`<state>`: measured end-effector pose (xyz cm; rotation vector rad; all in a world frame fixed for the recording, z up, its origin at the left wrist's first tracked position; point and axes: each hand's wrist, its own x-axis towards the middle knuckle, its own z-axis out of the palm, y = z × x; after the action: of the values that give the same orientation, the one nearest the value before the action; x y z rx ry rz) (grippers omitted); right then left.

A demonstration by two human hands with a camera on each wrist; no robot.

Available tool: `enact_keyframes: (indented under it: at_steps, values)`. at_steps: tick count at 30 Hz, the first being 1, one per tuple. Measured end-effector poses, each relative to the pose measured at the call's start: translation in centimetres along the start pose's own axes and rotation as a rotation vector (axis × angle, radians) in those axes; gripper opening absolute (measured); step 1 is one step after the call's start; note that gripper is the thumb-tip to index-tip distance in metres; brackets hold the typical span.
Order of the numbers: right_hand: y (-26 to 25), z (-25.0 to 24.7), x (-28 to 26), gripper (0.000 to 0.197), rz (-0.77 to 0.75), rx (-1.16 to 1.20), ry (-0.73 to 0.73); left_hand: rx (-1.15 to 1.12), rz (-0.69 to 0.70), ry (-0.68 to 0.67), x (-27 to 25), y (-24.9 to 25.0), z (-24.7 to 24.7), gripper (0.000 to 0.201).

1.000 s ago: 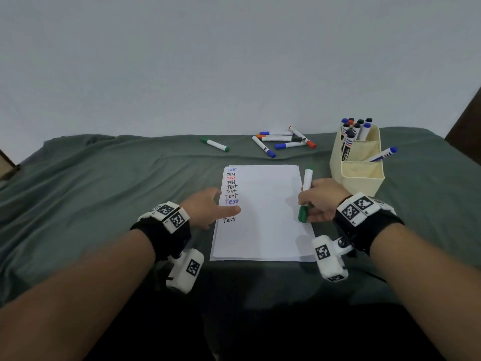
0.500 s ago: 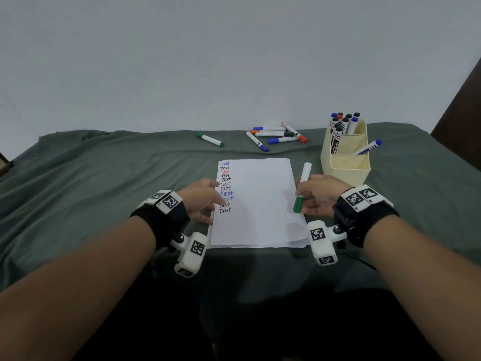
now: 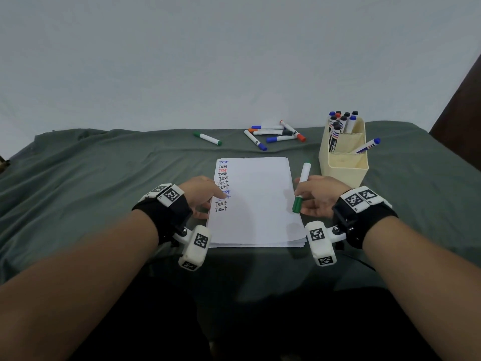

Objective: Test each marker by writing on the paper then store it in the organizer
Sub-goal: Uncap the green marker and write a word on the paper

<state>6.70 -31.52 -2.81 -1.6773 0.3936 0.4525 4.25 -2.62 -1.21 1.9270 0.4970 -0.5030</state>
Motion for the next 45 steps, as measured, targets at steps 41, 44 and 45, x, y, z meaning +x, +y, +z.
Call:
enact_keyframes:
  at_steps: [41,44,45]
  values:
    - [0.8,0.5,-0.5,0.022,0.035,-0.03,0.05,-0.104,-0.143,-0.021,-2.1,-0.1,-0.1,0.028]
    - [1.0,0.5,-0.5,0.024,0.025,-0.053,0.047,-0.144,-0.102,-0.056,-2.1,0.1,0.2,0.038]
    - [1.1,0.5,-0.5,0.023,0.026,-0.061,0.047,-0.139,-0.07,-0.06,-1.8,0.1,0.3,0.042]
